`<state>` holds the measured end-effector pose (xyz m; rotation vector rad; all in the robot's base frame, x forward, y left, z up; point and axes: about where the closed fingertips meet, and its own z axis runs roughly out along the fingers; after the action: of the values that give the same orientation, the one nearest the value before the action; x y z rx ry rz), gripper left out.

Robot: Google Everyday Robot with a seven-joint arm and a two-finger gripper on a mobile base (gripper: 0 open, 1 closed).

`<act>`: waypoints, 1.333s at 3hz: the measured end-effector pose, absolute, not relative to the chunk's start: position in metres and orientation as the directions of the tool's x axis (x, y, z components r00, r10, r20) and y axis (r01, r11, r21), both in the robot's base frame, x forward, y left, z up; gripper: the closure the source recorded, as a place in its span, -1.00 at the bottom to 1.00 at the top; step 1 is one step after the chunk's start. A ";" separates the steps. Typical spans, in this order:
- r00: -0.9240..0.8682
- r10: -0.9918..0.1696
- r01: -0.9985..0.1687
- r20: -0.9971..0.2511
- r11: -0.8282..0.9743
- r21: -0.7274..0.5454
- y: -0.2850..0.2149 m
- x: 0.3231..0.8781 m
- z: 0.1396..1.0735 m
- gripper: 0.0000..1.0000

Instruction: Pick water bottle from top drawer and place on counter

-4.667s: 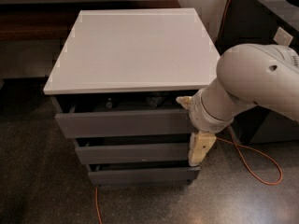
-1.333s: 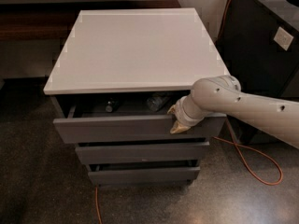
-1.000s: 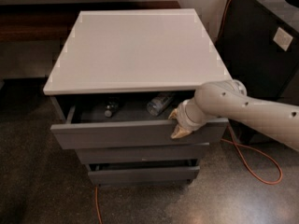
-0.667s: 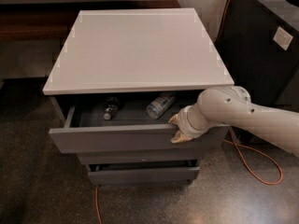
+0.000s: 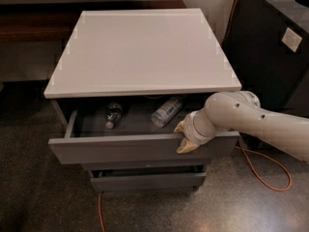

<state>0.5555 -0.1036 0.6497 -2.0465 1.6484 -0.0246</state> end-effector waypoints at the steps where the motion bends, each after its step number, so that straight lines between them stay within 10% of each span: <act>1: 0.264 -0.918 -0.909 -0.295 -0.135 -0.394 -0.104 0.555 0.650 1.00; 4: 0.264 -0.918 -0.909 -0.295 -0.135 -0.394 -0.104 0.555 0.650 1.00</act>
Offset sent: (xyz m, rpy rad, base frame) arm -0.0977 0.0431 0.0170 0.0843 0.0583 0.1212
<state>0.5553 -0.1035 0.6499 -2.0467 1.6481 -0.0242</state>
